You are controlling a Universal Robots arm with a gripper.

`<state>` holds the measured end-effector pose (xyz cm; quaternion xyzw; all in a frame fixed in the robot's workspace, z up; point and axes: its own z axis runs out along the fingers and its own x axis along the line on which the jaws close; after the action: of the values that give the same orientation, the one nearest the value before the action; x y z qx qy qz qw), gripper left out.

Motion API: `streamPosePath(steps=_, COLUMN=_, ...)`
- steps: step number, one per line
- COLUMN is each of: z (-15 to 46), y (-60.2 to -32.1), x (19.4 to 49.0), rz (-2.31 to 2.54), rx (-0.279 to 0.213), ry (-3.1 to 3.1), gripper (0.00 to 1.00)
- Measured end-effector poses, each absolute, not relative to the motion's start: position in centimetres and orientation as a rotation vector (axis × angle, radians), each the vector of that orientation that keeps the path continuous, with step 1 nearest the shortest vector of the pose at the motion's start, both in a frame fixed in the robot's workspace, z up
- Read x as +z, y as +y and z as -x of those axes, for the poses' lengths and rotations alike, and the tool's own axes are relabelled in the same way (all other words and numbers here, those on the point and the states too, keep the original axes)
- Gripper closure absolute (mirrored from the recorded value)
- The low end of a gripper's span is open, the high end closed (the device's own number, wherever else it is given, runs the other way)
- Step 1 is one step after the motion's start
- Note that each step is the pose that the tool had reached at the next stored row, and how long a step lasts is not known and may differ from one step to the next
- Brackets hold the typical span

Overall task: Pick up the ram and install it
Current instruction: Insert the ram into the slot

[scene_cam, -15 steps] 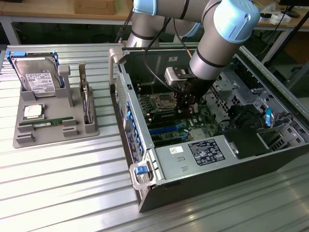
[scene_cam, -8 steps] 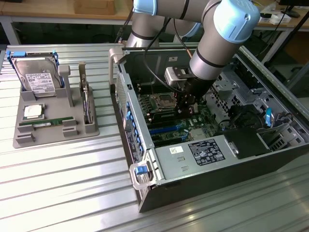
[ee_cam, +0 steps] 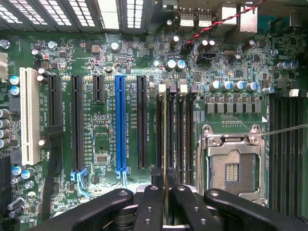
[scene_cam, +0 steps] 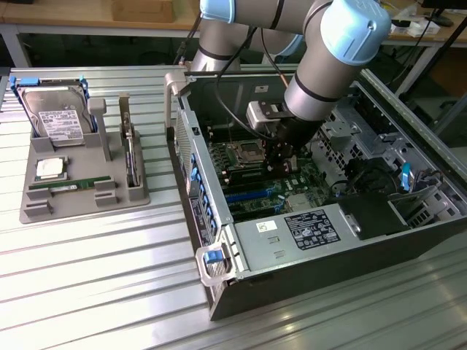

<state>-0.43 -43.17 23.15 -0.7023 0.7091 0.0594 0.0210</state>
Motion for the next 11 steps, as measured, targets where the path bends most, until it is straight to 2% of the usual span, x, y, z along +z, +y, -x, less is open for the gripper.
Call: streamPosePath(steps=11, z=0.12, y=-43.16, x=23.14, rz=2.177, rx=0.185, ry=2.199, gripper=0.87)
